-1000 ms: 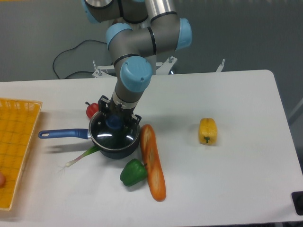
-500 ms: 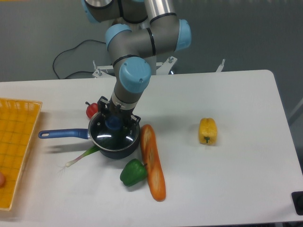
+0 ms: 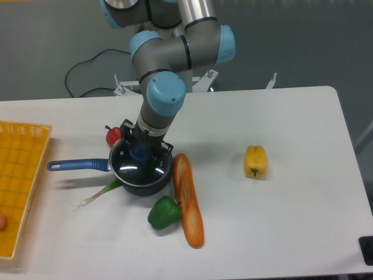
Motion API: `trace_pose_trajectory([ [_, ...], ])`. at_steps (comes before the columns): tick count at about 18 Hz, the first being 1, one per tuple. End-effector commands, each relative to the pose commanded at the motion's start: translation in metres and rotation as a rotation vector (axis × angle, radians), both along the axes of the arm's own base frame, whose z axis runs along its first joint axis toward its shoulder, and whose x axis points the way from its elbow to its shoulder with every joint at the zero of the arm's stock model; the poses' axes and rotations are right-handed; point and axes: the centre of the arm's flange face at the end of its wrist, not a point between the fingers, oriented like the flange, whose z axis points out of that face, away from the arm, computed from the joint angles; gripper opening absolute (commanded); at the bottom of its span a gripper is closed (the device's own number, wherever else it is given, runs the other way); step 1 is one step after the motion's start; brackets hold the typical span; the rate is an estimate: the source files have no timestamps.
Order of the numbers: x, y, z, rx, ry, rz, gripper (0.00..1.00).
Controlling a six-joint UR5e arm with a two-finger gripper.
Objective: Close the pot lid
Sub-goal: 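Hold the lid seated on the saucepan and adjust its position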
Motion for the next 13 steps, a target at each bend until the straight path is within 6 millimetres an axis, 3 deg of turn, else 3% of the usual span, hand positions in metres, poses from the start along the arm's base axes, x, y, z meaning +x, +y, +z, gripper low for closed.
trace_pose_trajectory([
  [13,-0.0006,0.0005,-0.0033,-0.005,-0.003,0.000,0.53],
])
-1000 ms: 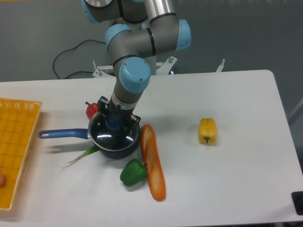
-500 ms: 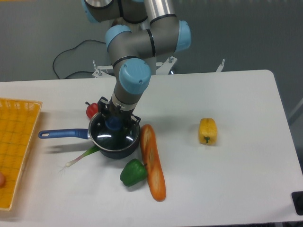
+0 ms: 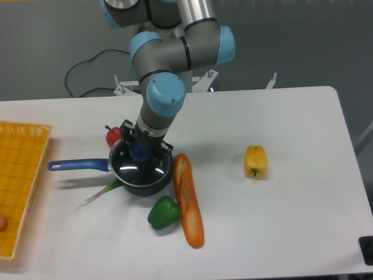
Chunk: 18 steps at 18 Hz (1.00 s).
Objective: Close the pot lid
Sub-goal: 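Hold the lid seated on the saucepan and adjust its position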
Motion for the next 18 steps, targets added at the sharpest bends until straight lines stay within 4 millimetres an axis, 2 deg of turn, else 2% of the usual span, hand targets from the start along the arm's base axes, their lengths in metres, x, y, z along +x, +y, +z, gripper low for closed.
trace_pose_trajectory([
  [11,-0.0023,0.0024,-0.0016,-0.001,-0.001,-0.001,0.58],
  [14,-0.0029,0.0030,-0.0026,-0.001,-0.002,-0.003,0.62],
  [16,-0.0024,0.0037,-0.0020,0.001,0.000,-0.009,0.70],
  [18,-0.0032,0.0031,-0.0021,-0.001,0.000,-0.009,0.74],
])
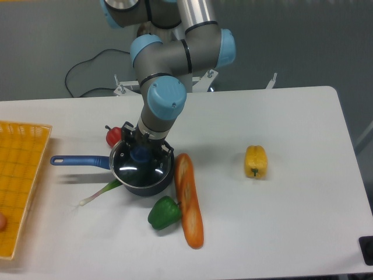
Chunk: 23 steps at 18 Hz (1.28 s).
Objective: Close the pot lid
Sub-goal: 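Hold the lid seated on the saucepan and adjust its position, then open the gripper and release the lid knob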
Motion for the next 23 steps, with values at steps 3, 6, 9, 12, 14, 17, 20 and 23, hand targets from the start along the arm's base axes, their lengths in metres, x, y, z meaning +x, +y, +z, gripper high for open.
trace_pose_trajectory([
  [3,0.000,0.000,0.001,0.003,0.002,-0.001,0.79],
  [6,-0.001,0.001,0.003,0.005,0.005,-0.003,0.81],
  [9,-0.005,0.004,0.010,0.015,0.016,-0.002,0.87],
  [12,-0.013,0.006,0.020,0.020,0.052,-0.020,0.98],
  [14,-0.019,0.006,0.029,0.010,0.092,-0.034,1.00],
  [17,-0.026,0.007,0.038,0.017,0.121,-0.031,1.00],
  [20,-0.031,0.010,0.049,0.033,0.144,-0.050,1.00],
  [23,-0.036,0.008,0.053,0.020,0.197,-0.138,1.00],
])
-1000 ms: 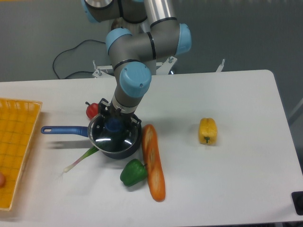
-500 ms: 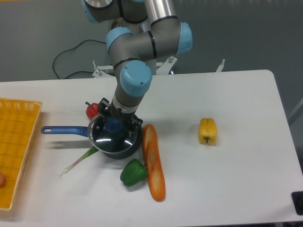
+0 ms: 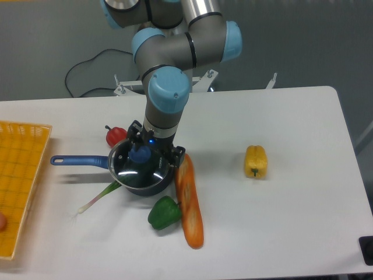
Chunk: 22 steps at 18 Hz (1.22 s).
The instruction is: Close the pot lid
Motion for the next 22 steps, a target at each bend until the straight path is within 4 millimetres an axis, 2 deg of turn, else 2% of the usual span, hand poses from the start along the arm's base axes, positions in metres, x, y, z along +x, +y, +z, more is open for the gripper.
trace_pose_trajectory([
  [5,-0.011,-0.010,0.001,-0.050,0.073,-0.100,1.00],
  [8,-0.026,-0.018,0.014,-0.036,0.095,-0.079,1.00],
  [11,-0.045,-0.035,0.024,-0.029,0.113,-0.114,1.00],
  [15,-0.073,-0.066,0.023,-0.087,0.149,-0.213,1.00],
  [18,-0.086,-0.077,0.022,-0.094,0.150,-0.212,1.00],
  [22,-0.105,-0.097,0.025,-0.088,0.160,-0.345,1.00],
])
